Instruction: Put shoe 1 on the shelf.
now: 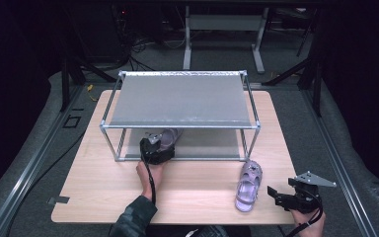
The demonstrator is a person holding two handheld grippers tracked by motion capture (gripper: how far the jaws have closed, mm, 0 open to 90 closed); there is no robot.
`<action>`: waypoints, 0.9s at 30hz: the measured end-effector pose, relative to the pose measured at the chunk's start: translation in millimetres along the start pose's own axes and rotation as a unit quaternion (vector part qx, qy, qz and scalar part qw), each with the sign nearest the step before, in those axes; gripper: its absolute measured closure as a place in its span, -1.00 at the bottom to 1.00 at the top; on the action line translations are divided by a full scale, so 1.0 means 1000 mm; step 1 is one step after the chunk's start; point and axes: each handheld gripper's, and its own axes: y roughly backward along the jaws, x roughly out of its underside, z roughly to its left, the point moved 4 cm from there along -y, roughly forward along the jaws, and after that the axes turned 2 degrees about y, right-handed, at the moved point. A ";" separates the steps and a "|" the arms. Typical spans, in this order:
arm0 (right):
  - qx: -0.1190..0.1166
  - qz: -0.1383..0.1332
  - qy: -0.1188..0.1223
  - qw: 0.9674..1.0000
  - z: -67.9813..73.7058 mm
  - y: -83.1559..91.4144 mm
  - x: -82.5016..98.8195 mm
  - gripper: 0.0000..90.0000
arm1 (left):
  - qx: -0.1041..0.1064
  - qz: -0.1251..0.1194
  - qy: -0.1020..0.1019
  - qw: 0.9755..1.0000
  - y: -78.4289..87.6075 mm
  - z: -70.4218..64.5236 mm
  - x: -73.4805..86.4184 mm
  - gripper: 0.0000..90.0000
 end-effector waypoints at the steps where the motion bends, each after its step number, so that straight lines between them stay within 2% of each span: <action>1: 0.000 0.001 0.000 1.000 0.000 0.000 0.000 -0.79 | 0.005 -0.004 -0.005 1.000 0.005 0.000 -0.001 -0.38; 3: 0.001 -0.008 0.000 1.000 0.000 -0.001 0.000 -0.79 | 0.014 -0.009 -0.012 1.000 0.011 0.000 -0.002 -0.31; 5: 0.001 -0.006 -0.001 1.000 0.000 -0.001 -0.001 -0.79 | 0.014 -0.004 -0.017 1.000 0.011 0.000 -0.002 -0.20; 9: 0.000 -0.007 0.000 1.000 0.002 -0.001 -0.002 -0.79 | 0.015 -0.002 -0.012 1.000 0.007 0.001 0.000 -0.15; 17: 0.001 -0.008 0.000 1.000 0.002 -0.001 -0.003 -0.79 | 0.027 -0.010 0.022 0.999 0.003 -0.007 -0.001 0.04; 20: 0.002 -0.003 0.001 1.000 0.002 0.000 -0.003 -0.79 | 0.030 -0.006 0.019 0.999 0.001 -0.011 -0.001 0.06; 27: 0.000 -0.009 0.000 1.000 0.003 -0.002 -0.003 -0.79 | 0.039 -0.010 0.036 0.999 -0.002 -0.017 -0.002 0.09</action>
